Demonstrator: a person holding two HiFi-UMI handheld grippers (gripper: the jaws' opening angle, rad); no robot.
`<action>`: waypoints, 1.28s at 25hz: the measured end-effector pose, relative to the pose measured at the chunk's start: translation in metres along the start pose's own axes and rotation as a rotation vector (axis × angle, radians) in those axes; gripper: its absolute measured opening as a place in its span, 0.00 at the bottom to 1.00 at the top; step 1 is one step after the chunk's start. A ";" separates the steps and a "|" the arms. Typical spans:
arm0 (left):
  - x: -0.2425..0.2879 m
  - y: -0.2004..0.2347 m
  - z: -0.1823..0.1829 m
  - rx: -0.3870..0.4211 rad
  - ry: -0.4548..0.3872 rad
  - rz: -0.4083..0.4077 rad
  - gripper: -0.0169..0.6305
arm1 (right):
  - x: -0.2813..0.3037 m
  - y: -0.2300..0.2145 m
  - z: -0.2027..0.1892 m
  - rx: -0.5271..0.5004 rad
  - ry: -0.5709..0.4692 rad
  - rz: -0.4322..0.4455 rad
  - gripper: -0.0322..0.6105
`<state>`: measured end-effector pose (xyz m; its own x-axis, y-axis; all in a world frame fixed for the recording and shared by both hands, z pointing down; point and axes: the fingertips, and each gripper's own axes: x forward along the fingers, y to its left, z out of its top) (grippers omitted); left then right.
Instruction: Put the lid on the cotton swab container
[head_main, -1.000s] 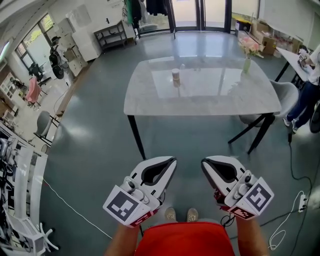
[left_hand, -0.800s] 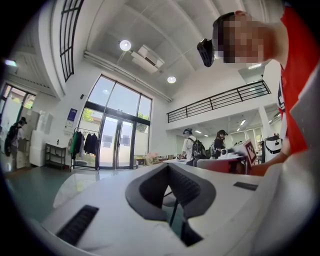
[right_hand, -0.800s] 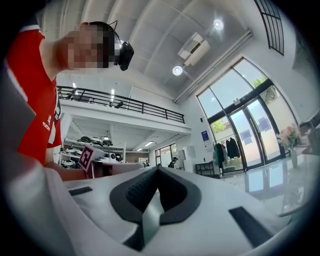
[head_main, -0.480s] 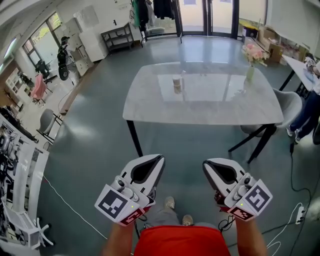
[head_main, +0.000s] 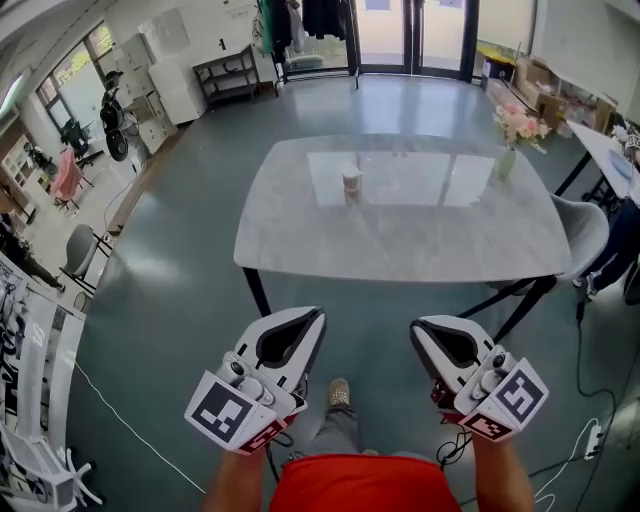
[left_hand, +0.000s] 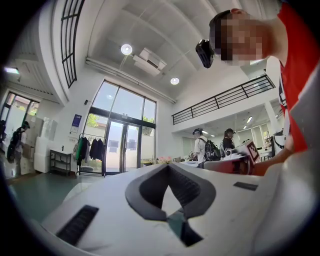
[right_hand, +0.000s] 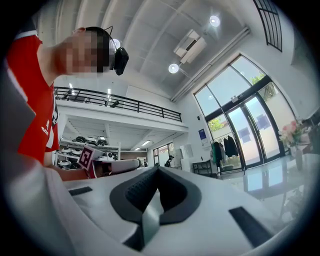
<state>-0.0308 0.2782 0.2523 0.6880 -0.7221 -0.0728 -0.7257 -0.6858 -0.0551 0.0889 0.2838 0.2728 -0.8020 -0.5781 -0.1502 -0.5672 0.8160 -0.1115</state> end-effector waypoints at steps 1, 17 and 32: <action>0.008 0.011 0.000 0.004 -0.004 -0.003 0.05 | 0.010 -0.010 0.000 -0.001 0.001 -0.005 0.08; 0.097 0.184 -0.030 0.000 0.092 -0.096 0.05 | 0.164 -0.131 0.003 0.005 -0.008 -0.087 0.08; 0.160 0.259 -0.034 -0.020 0.059 -0.083 0.05 | 0.209 -0.210 0.011 -0.010 -0.007 -0.100 0.08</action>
<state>-0.1086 -0.0177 0.2605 0.7455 -0.6664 -0.0096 -0.6663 -0.7447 -0.0385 0.0423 -0.0090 0.2545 -0.7400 -0.6567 -0.1453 -0.6463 0.7541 -0.1168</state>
